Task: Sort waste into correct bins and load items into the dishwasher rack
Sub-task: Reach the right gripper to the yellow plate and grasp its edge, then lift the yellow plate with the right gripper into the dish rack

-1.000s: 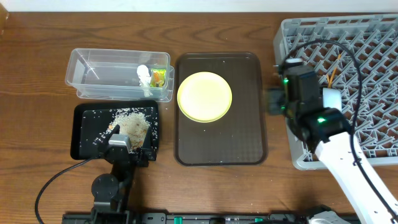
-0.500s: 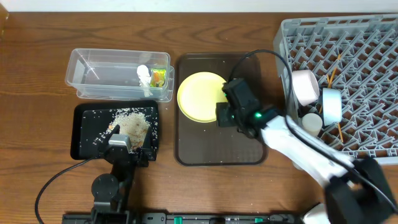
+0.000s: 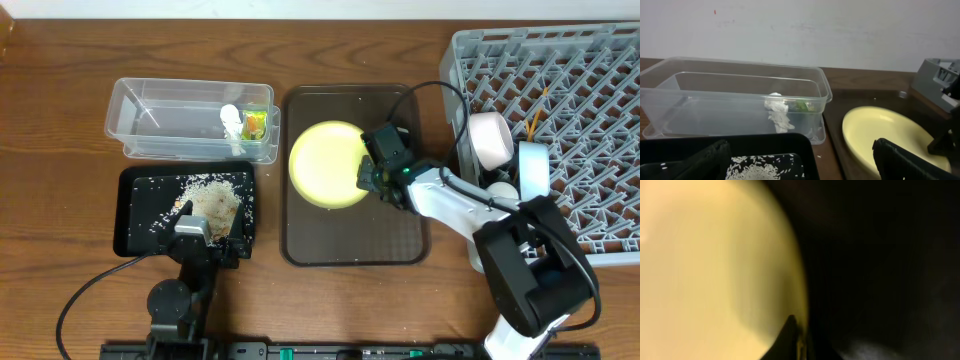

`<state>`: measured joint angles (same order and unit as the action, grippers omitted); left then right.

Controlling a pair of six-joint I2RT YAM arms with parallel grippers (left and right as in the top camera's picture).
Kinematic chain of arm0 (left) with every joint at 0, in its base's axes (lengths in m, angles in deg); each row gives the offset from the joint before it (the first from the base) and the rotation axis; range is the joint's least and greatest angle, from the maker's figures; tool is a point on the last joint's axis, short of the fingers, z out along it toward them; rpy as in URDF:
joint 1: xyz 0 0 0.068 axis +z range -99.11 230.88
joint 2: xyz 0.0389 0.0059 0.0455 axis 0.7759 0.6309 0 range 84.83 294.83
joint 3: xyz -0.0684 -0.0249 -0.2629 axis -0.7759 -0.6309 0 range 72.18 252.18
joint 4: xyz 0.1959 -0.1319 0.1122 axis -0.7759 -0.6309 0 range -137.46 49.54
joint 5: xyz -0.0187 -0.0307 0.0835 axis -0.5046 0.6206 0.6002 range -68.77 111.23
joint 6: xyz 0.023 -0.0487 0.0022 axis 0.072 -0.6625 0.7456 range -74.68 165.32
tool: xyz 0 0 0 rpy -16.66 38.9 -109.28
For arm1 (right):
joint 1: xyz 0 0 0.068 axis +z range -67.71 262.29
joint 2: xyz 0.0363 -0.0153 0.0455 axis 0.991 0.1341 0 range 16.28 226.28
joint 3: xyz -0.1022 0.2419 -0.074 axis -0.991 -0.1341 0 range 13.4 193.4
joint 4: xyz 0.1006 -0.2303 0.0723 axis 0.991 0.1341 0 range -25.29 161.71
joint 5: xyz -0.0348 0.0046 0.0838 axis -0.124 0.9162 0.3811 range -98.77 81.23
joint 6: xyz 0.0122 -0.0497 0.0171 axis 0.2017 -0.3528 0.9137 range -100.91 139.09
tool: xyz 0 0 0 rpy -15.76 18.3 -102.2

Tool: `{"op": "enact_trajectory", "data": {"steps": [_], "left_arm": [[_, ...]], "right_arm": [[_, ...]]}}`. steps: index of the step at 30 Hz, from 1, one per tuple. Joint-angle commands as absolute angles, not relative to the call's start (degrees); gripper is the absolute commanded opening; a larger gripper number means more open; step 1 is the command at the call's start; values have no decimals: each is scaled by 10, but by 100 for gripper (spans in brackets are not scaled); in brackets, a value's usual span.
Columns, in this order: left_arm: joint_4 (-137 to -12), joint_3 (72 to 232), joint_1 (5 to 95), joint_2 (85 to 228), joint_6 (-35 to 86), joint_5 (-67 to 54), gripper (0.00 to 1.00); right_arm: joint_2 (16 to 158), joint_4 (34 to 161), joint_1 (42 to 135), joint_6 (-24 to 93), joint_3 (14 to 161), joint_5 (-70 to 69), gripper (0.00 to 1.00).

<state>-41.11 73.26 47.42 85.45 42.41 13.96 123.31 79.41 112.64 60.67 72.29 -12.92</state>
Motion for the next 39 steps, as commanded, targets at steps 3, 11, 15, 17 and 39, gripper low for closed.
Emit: {"op": "enact_trajectory", "data": {"steps": [3,11,15,17,39], "left_arm": [[-417,724,476,851,429,140,93],[-417,724,476,851,429,140,93],[-417,724,476,851,429,140,93],[-417,724,476,851,429,140,93],[-417,724,476,851,429,140,93]], "right_arm": [[1161,837,1109,567,717,-176,1],[928,909,1092,430,717,-356,1],[835,942,1056,356,717,-522,1],[807,946,1028,320,717,-594,1],[917,733,748,-139,717,-621,1]]}}
